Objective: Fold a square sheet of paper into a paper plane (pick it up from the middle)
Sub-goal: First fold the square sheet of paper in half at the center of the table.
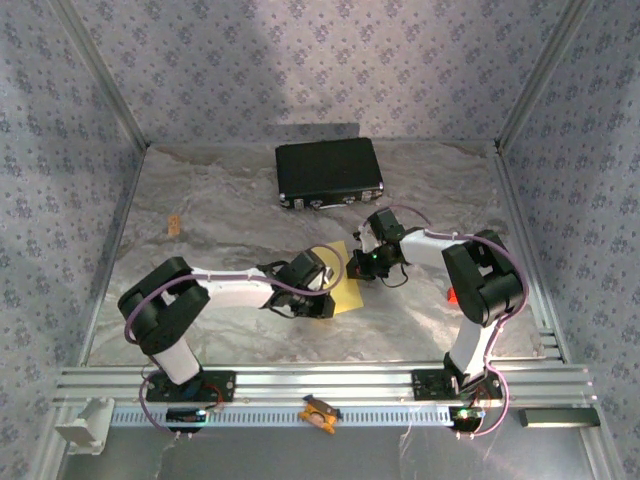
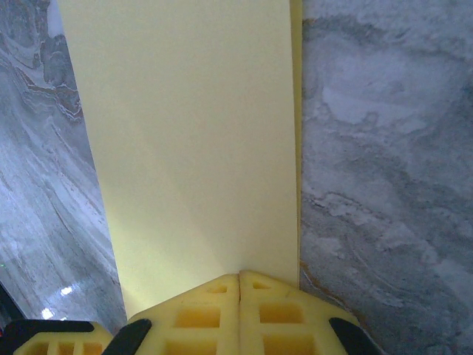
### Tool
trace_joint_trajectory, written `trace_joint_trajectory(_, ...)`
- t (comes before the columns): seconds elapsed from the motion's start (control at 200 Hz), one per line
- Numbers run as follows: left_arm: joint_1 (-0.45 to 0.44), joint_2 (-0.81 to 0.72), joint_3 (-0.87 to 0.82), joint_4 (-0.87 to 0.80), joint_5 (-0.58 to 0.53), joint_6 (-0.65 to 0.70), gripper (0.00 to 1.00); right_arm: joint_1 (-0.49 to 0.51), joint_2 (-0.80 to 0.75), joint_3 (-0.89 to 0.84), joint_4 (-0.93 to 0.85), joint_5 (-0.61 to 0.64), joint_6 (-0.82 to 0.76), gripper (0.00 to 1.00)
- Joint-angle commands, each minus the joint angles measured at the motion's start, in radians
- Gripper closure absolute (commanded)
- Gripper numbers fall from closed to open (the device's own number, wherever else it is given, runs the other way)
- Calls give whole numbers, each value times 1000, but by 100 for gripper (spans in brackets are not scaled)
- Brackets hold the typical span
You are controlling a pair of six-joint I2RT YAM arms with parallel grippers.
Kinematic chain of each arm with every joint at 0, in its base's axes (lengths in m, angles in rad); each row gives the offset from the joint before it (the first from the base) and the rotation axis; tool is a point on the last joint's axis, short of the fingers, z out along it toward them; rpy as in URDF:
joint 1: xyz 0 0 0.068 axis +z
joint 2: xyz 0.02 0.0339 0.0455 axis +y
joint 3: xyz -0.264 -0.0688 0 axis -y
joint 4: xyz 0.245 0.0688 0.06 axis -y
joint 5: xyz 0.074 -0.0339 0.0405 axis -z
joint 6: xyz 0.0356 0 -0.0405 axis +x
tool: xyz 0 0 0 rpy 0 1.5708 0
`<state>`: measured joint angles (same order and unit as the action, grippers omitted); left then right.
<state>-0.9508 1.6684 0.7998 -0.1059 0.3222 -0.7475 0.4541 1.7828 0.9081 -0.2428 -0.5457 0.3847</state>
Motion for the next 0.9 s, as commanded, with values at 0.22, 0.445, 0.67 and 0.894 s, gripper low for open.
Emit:
trace_joint_trajectory(0.22, -45, -64, 45, -205, -90, 92, 83, 6, 52, -51, -114, 144, 11, 100)
trace_joint_trajectory(0.445, 29, -202, 1, -98, -69, 49, 83, 8, 43, -59, -97, 121, 28, 100)
trace_joint_trajectory(0.67, 239, -153, -41, 181, 140, -96, 83, 7, 15, -82, -70, 95, 62, 100)
trace_joint_trajectory(0.894, 305, 14, 112, 178, 189, -72, 82, 2, -2, -93, -59, 82, 70, 100)
